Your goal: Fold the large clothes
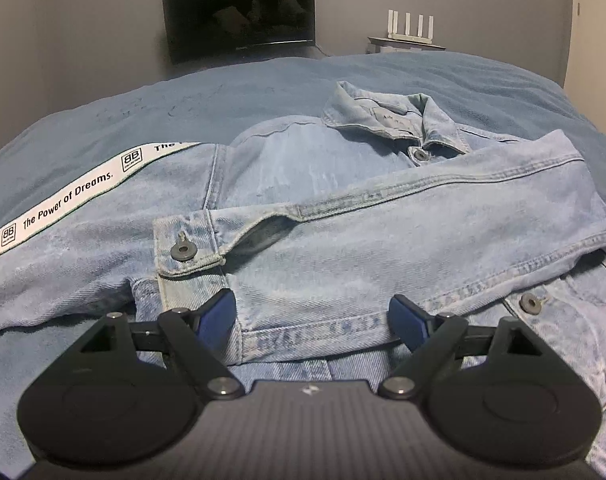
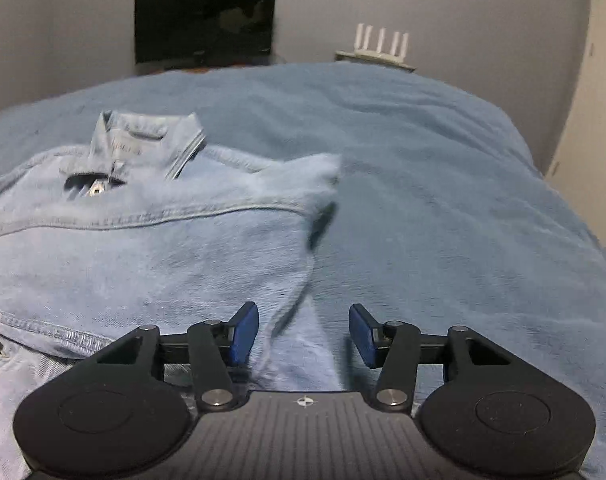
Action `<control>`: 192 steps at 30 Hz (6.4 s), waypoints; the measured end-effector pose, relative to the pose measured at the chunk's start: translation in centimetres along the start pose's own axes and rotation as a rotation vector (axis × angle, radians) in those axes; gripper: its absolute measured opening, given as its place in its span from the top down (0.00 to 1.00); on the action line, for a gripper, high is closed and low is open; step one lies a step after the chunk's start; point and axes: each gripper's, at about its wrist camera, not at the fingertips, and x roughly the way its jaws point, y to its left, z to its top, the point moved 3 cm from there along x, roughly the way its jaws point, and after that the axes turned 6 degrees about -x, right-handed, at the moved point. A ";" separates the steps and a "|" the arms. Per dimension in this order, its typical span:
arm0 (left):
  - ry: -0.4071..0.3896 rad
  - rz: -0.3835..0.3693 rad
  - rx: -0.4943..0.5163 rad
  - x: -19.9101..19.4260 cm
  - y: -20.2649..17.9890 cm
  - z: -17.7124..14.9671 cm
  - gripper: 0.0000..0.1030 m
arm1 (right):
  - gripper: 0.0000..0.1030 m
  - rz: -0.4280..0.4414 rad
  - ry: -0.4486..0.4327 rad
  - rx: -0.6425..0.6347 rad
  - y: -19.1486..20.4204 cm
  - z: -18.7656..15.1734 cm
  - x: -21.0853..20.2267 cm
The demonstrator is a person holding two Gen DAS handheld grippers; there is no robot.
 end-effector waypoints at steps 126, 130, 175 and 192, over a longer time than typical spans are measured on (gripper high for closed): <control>-0.187 0.280 -0.883 -9.1 34.2 -5.4 0.10 | 0.01 0.172 -0.170 -0.064 12.0 -2.6 -7.8; -0.253 0.282 -0.923 -8.4 36.0 -5.4 0.10 | 0.01 0.171 -0.175 -0.071 12.3 -2.6 -7.7; -0.182 -0.446 -0.054 -3.5 -16.1 3.5 1.00 | 0.03 -0.044 -0.165 0.346 -2.1 -2.8 -4.4; -0.085 -0.103 -0.227 -9.4 -2.2 -1.5 0.43 | 0.06 0.231 -0.317 0.100 5.3 -0.9 -8.3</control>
